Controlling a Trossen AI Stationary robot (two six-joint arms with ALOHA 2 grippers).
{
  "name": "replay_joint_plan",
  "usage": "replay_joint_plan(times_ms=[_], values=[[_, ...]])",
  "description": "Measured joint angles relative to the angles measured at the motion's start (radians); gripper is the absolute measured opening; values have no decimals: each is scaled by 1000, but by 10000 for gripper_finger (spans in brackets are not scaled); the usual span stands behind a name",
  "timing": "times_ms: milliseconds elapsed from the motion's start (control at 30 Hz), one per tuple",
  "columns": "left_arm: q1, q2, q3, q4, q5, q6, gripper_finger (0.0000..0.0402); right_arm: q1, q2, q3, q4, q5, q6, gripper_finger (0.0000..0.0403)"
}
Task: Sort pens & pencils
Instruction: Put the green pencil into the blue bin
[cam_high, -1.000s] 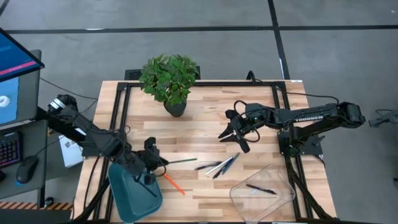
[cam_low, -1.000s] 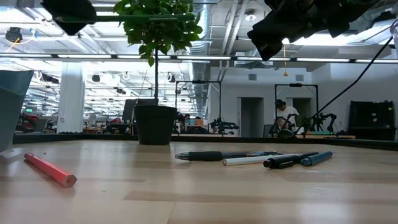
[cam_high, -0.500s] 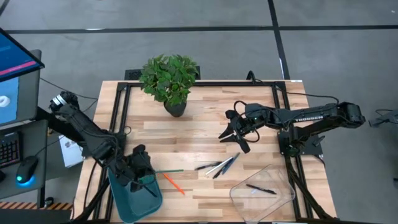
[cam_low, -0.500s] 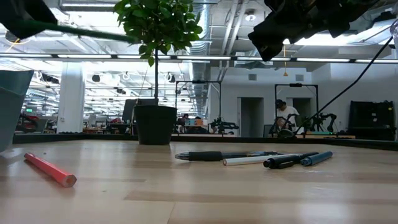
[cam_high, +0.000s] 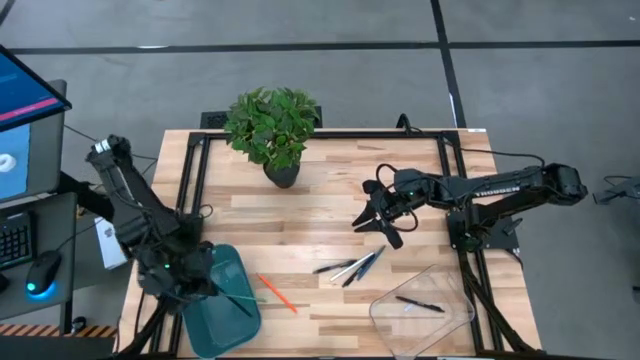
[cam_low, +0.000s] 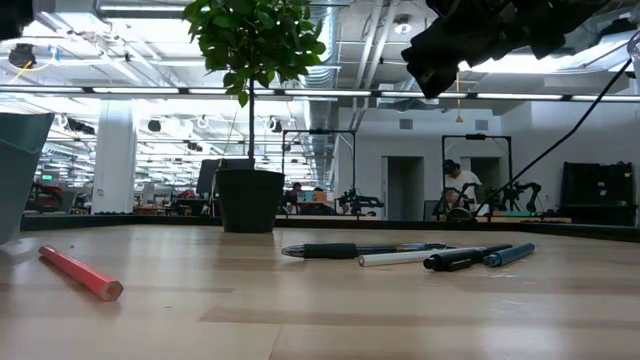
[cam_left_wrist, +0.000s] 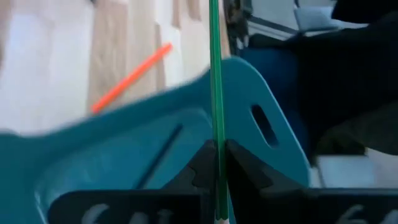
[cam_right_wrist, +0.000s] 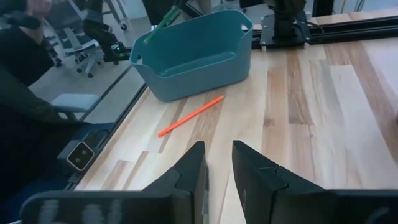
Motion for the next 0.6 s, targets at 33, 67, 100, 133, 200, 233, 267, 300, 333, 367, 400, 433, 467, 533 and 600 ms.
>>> replay_joint_plan(times_ms=[33, 67, 100, 133, 200, 233, 267, 300, 333, 367, 400, 433, 467, 533, 600], values=[[-18, -8, 0, -9, 3, -25, 11, 5, 0, 0, 3, 0, 0, 103], [-36, -14, 0, -15, 7, -52, 11, 10, 0, 0, 7, 0, 1, 103], [-56, -18, 0, -22, 10, -77, 11, 15, 0, 0, 12, 0, 1, 103], [-75, -20, 0, -29, 15, -101, 11, 20, 0, 0, 20, 0, 1, 103], [-110, -20, 0, -29, 35, -133, 11, 28, 0, 0, 29, 0, 1, 103], [-125, -20, 0, -30, 40, -140, 11, 32, 0, 0, 32, 0, 1, 103], [-140, -20, 0, -30, 43, -143, 11, 34, 0, 0, 37, 0, 1, 103], [-154, -20, 0, -30, 46, -146, 11, 36, 0, 0, 44, 0, 1, 103], [-168, -20, 0, -30, 52, -152, 11, 38, 0, 0, 51, 1, 1, 103], [-178, -20, 0, -34, 52, -158, 11, 40, 0, 0, 57, 10, 1, 103], [-189, -20, 0, -42, 52, -166, 11, 40, 0, 0, 62, 31, 1, 103], [-197, -20, 0, -57, 51, -173, 11, 40, 0, 0, 70, 47, 1, 103], [-203, -20, 0, -71, 51, -180, 11, 40, 0, 0, 80, 60, 1, 103], [-209, -20, 0, -101, 45, -193, 11, 39, 0, 0, 101, 82, 0, 103], [-210, -20, 0, -118, 40, -204, 11, 39, 0, 0, 116, 100, 0, 103]])
